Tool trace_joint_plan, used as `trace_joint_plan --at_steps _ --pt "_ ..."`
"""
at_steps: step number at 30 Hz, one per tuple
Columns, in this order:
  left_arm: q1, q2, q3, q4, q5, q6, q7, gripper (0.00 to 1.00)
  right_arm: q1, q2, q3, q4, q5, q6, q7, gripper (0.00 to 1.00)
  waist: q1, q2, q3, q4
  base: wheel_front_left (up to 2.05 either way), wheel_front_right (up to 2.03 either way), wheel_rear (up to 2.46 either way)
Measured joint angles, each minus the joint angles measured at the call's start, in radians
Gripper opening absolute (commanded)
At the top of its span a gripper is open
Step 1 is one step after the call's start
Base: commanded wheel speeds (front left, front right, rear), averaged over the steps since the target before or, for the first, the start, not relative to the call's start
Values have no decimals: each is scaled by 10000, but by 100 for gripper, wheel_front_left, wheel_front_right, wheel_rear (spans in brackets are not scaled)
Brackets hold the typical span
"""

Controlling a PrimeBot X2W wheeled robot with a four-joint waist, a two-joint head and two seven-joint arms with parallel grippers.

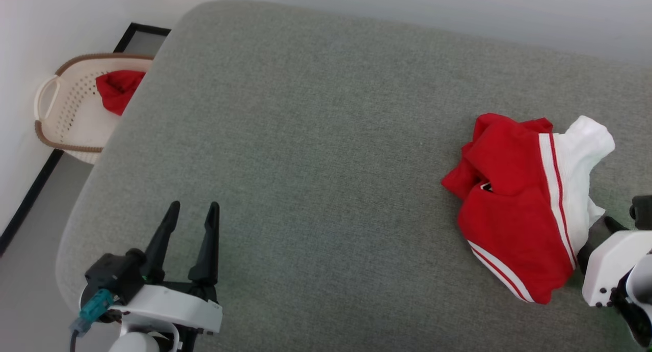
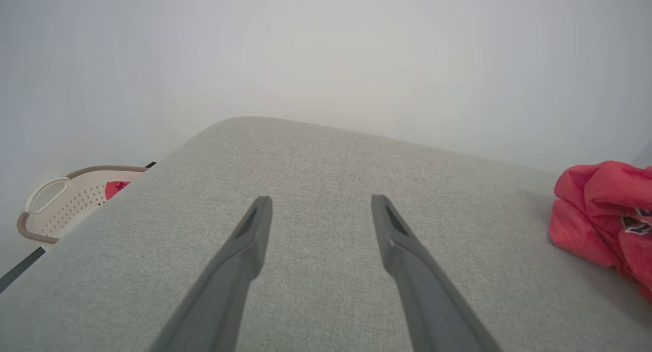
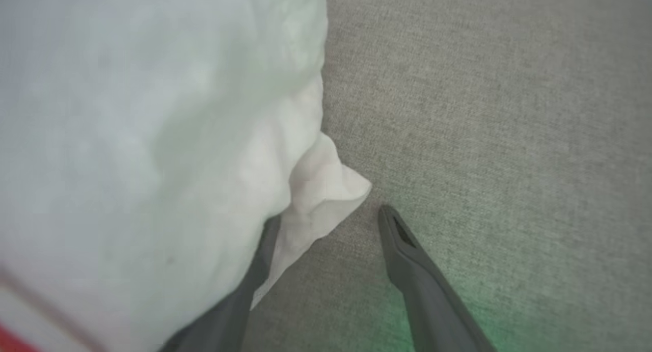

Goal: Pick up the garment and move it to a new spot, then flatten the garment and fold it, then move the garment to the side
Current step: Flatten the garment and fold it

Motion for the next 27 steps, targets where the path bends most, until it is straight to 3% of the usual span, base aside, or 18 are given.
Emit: trace_joint_plan --at_steps 2,3,4,5,6,17,27 --pt "-2 -77 67 35 50 -54 -13 100 -113 -65 82 13 165 0 301 100 0 0 60 46 0 0 0" --pt "-4 -113 100 52 82 -94 -13 100 -159 -94 104 33 173 0 458 90 0 0 80 65 0 0 0" --pt "-6 -150 130 69 90 -128 -13 100 -233 -115 117 63 226 -2 625 45 0 0 94 81 0 0 0" --pt "-10 -213 211 105 117 -157 -13 100 -307 -163 159 71 318 -4 838 32 0 0 110 102 0 0 0" --pt "-10 -238 249 127 178 -190 -13 100 -357 -186 207 84 320 -4 953 0 0 0 112 105 0 0 0" --pt "36 -368 694 221 447 -318 -13 100 -620 -219 336 -8 502 12 1526 0 0 0 -9 -100 0 0 0" --pt "281 -288 1051 215 552 -401 -13 100 -630 -786 -86 -926 709 10 1605 0 0 0 -433 -702 0 0 0"
